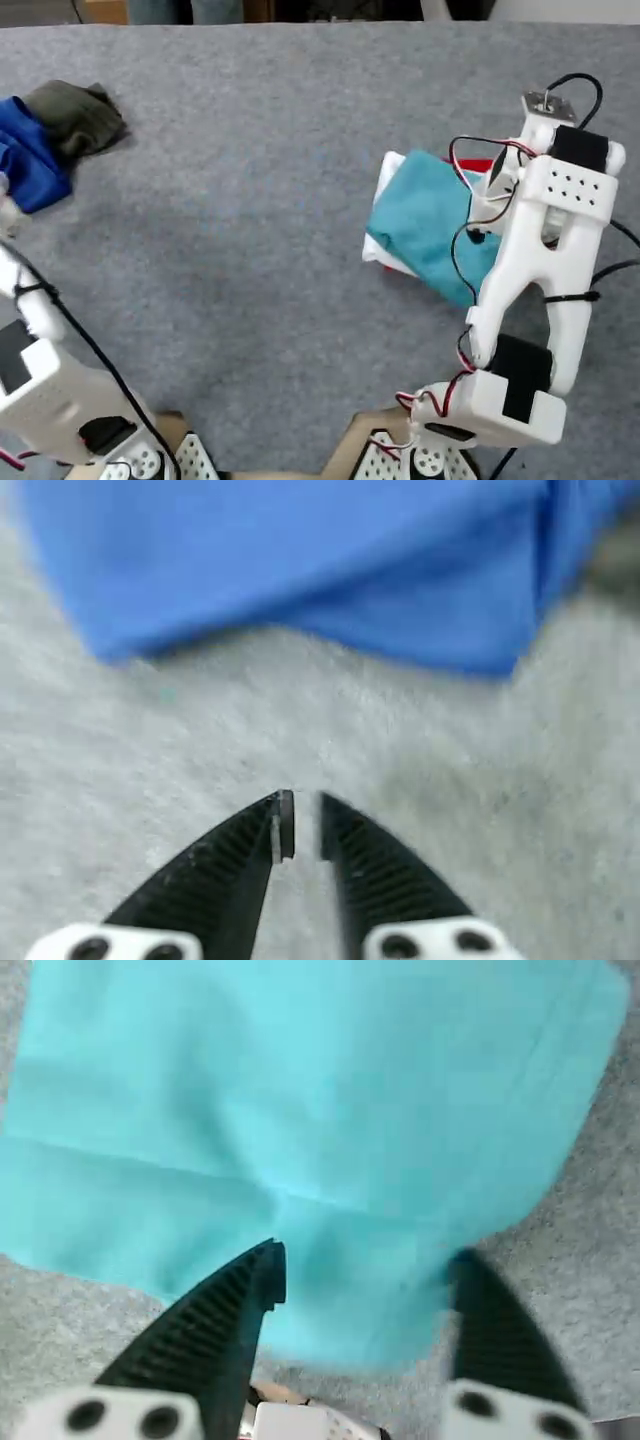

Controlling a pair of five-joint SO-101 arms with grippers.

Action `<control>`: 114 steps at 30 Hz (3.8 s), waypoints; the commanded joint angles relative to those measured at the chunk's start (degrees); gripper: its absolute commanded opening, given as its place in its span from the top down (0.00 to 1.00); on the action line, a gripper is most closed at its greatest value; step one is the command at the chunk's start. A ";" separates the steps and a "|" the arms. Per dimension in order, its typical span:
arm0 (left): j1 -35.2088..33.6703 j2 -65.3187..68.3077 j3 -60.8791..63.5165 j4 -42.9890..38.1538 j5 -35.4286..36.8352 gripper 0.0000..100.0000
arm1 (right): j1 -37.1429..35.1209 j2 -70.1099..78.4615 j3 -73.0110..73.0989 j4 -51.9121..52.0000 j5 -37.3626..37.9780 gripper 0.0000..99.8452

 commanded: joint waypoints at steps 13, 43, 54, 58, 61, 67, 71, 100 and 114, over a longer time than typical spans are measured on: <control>-10.15 35.60 -31.08 -10.64 -3.52 0.84 | -12.13 -7.25 -6.55 0.18 -1.67 0.73; 33.45 -27.60 -17.36 36.22 -5.63 0.97 | -14.33 -8.75 -14.99 0.09 -8.09 0.73; 63.25 -63.38 15.34 36.04 -15.91 0.77 | -16.18 1.19 -19.82 0.00 -8.44 0.73; 57.63 -70.42 13.93 36.04 -16.26 0.69 | -21.36 8.22 -27.82 0.00 -10.29 0.73; 48.48 -72.09 12.70 35.78 -16.35 0.69 | -27.96 15.43 -34.15 0.09 -10.81 0.73; 19.03 -64.00 22.20 29.98 -20.04 0.69 | -45.71 30.29 -44.79 0.18 -11.43 0.73; 3.65 -52.31 36.79 12.92 -22.59 0.69 | -52.84 36.79 -46.99 0.26 -11.60 0.73; -24.92 14.24 10.15 5.10 -27.96 0.97 | -58.29 44.79 -48.75 0.44 -11.43 0.99; -19.03 6.51 27.30 8.62 -41.41 0.97 | -61.98 21.85 -18.95 0.44 -2.55 0.76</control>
